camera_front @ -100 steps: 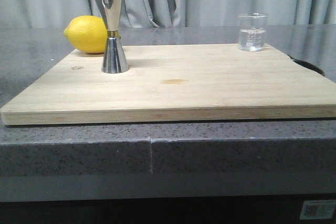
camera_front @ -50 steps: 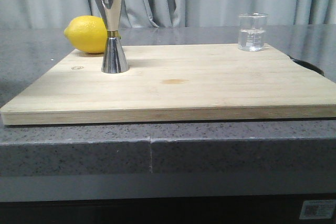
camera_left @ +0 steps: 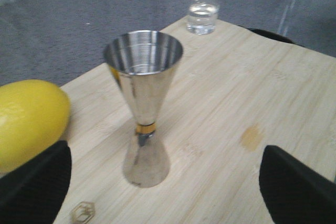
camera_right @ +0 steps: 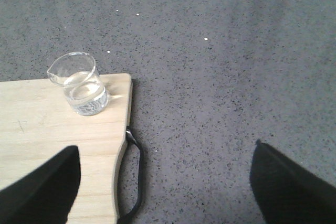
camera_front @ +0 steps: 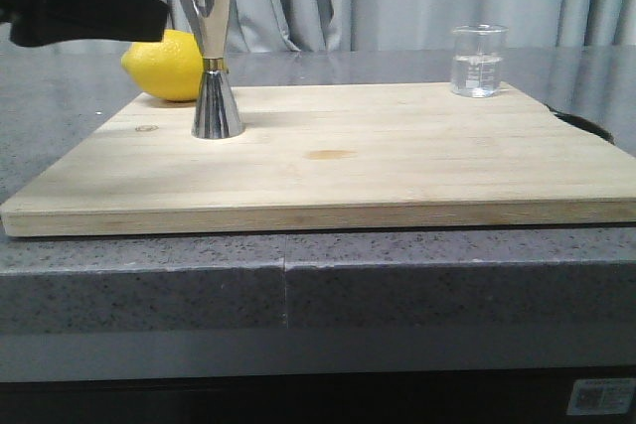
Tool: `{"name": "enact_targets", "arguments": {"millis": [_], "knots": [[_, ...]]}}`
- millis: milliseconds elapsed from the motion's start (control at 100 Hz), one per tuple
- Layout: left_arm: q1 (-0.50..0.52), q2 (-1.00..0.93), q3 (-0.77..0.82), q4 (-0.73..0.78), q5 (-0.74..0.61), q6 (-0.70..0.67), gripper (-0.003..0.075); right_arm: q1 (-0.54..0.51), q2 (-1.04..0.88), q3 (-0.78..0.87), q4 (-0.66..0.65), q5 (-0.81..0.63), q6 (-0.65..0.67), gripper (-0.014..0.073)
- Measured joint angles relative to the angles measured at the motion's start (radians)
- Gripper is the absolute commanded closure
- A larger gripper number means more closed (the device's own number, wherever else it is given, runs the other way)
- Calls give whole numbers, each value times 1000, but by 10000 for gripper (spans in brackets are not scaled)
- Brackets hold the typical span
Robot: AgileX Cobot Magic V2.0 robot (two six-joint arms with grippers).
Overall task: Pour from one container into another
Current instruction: 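Move the left gripper to the steel jigger and close around it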
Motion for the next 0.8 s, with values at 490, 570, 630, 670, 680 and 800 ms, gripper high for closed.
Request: {"name": "enact_targets", "arguments": {"millis": [490, 570, 630, 670, 680, 800], "knots": [[0, 234, -92, -36, 177, 140, 57, 0, 0, 0, 0, 0, 0, -1], [0, 254, -120, -37, 177, 140, 57, 0, 0, 0, 0, -3, 0, -1], [0, 272, -141, -37, 177, 140, 57, 0, 0, 0, 0, -6, 0, -1], [0, 283, -154, -37, 179, 140, 57, 0, 0, 0, 0, -8, 0, -1], [0, 285, -156, -37, 179, 140, 57, 0, 0, 0, 0, -8, 0, -1], [0, 319, -182, -39, 186, 142, 60, 0, 0, 0, 0, -11, 0, -1]]}}
